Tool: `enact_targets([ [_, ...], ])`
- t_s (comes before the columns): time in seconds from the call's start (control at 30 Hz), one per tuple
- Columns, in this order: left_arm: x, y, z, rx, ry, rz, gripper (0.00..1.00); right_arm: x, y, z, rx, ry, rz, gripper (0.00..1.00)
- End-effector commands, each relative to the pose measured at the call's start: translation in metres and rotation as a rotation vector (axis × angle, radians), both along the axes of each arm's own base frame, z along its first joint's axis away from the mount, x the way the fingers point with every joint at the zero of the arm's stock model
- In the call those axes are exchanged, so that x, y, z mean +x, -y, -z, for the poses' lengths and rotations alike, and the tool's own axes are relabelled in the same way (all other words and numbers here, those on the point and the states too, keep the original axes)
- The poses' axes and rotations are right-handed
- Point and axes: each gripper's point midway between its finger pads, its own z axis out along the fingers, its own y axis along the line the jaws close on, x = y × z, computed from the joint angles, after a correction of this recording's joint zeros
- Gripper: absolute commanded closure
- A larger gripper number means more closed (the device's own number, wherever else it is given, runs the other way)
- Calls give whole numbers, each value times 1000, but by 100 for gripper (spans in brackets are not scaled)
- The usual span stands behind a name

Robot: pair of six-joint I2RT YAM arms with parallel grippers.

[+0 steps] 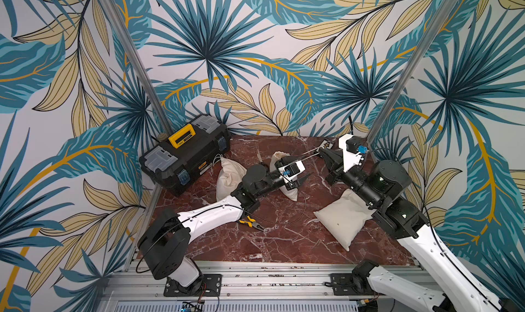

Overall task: Close the soil bag
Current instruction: Frap the soil bag at the center of the board.

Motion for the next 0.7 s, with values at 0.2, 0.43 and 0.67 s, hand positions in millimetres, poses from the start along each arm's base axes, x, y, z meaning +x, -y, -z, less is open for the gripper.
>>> enact_targets([
  [0.2, -16, -17, -4, -19, 13, 22, 33, -5, -2, -10, 37, 26, -32, 100],
  [0.43, 20, -2, -15, 12, -35, -49, 40, -6, -5, -9, 38, 20, -50, 100],
  [0.67, 46, 10, 7, 90, -80, -78, 72, -3, 4, -12, 42, 20, 1, 100],
])
